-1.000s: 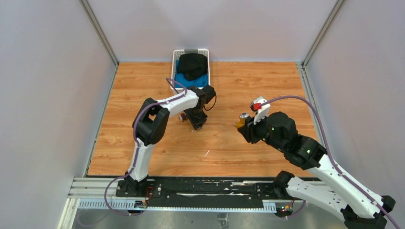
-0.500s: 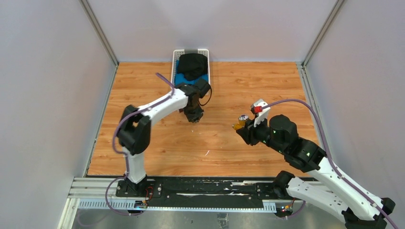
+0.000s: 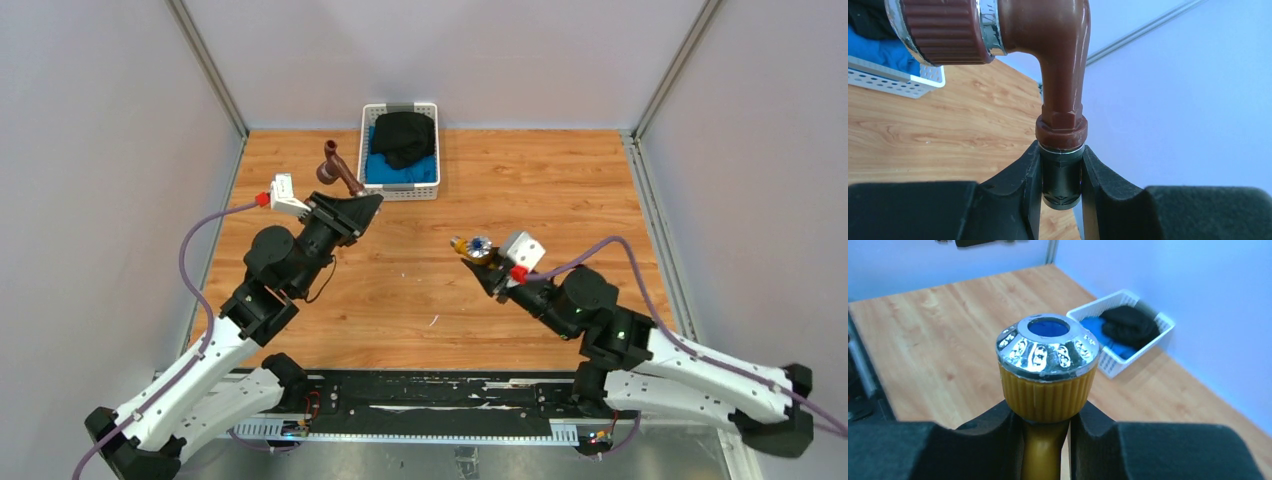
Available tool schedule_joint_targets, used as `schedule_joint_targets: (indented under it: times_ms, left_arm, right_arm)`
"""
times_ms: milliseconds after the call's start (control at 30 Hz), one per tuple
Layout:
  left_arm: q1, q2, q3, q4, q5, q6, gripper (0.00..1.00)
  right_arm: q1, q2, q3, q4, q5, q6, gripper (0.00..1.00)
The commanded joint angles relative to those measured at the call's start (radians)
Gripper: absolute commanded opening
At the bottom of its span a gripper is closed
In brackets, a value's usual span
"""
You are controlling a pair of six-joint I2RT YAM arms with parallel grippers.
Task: Install the water faucets
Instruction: Install the water faucet onto the adaptor.
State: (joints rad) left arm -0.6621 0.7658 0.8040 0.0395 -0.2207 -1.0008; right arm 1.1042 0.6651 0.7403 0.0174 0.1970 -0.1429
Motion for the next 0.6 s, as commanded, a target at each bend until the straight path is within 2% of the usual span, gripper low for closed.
schedule_joint_targets:
  times_ms: [0, 100, 267, 400, 567]
  left_arm:
    - [0.006, -0.058, -0.094, 0.253, -0.051, -0.014, 0.00]
    - [0.006, -0.079, -0.111, 0.242, -0.061, -0.067, 0.00]
    - [0.007, -0.129, -0.140, 0.229, -0.081, -0.118, 0.00]
    - [0.007, -0.141, -0.095, 0.113, -0.073, -0.120, 0.00]
    - [0.010, -0.096, 0.009, -0.058, -0.003, -0.141, 0.00]
  right_arm:
    - [0.230, 0.146, -0.076, 0.538, 0.388, -0.500, 0.00]
    - [0.336, 0.307, -0.126, 0.962, 0.521, -0.836, 0.00]
    - [0.402, 0.587, -0.152, 1.512, 0.528, -1.268, 0.00]
    - [0.415, 0.767, -0.042, 1.580, 0.637, -1.435, 0.00]
    - [0.441, 0.811, -0.065, 1.581, 0.530, -1.475, 0.00]
